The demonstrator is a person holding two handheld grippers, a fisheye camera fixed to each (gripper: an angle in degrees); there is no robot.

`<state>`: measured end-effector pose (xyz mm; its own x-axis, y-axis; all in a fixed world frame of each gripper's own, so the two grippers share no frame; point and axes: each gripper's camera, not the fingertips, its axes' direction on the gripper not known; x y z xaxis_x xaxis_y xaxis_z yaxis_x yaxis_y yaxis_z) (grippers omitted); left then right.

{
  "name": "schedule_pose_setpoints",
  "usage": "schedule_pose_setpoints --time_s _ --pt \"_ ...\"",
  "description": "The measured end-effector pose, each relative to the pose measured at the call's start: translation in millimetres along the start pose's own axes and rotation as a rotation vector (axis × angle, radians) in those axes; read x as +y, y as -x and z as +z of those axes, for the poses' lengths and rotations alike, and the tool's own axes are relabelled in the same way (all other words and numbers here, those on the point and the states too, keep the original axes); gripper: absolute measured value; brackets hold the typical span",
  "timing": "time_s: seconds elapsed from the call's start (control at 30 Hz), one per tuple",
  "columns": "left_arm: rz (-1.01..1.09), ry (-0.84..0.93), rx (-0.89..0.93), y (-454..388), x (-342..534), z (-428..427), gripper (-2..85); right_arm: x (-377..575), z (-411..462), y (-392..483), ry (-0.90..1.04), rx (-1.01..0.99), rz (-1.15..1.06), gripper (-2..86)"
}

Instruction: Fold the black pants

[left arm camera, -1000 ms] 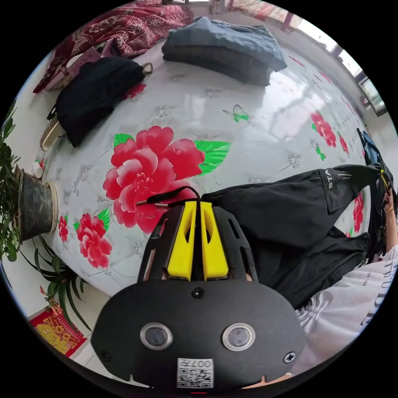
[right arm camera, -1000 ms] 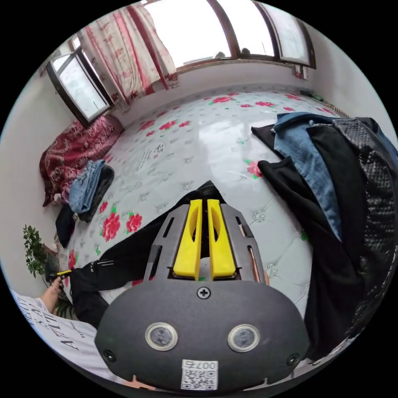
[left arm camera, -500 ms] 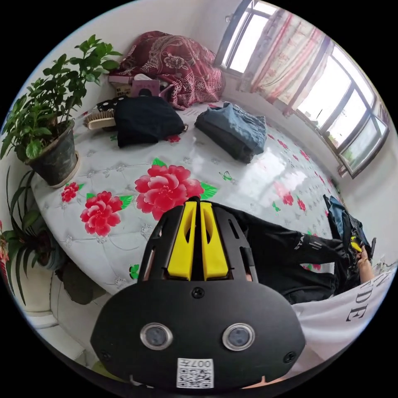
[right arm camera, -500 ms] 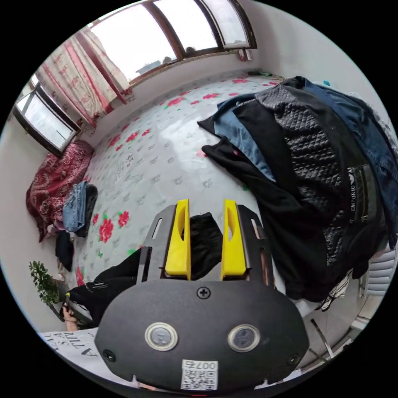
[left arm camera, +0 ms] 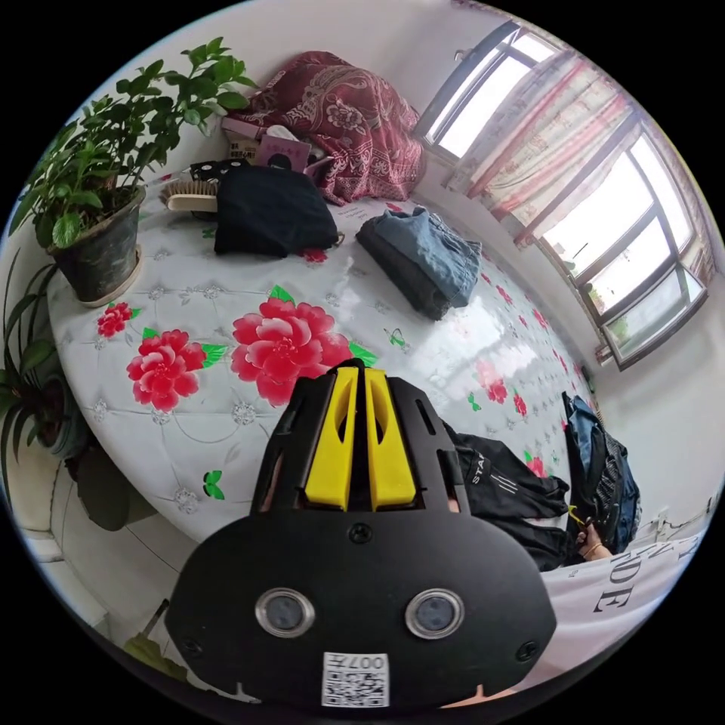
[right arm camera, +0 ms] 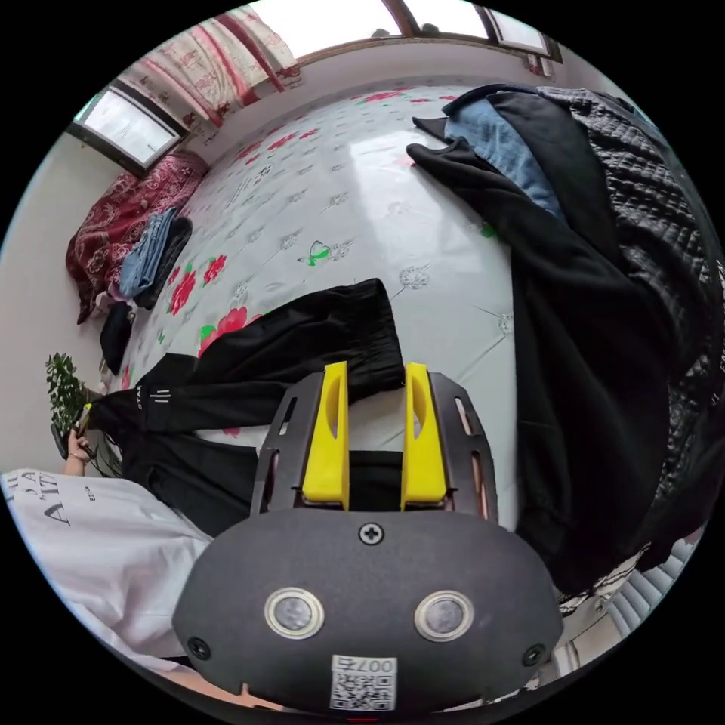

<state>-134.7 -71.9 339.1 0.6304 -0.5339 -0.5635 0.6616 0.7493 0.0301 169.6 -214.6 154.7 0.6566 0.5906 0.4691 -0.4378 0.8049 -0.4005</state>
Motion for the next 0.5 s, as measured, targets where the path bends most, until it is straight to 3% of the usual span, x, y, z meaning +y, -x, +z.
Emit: schedule_pose_setpoints --time_s 0.17,0.23,0.4,0.5 --pt "-0.011 0.004 -0.021 -6 -3 -5 -0.8 -11 10 19 0.120 0.045 -0.092 2.5" --pt "-0.010 0.006 -0.027 -8 -4 -9 -0.7 -10 -10 22 0.067 0.016 -0.082 1.1" --pt "-0.013 -0.007 0.011 -9 2 -33 -0.8 27 -145 11 -0.358 -0.311 0.081 0.0" --pt "-0.050 -0.044 0.050 -6 8 -48 -0.8 52 -214 25 -0.535 -0.398 0.107 -0.2"
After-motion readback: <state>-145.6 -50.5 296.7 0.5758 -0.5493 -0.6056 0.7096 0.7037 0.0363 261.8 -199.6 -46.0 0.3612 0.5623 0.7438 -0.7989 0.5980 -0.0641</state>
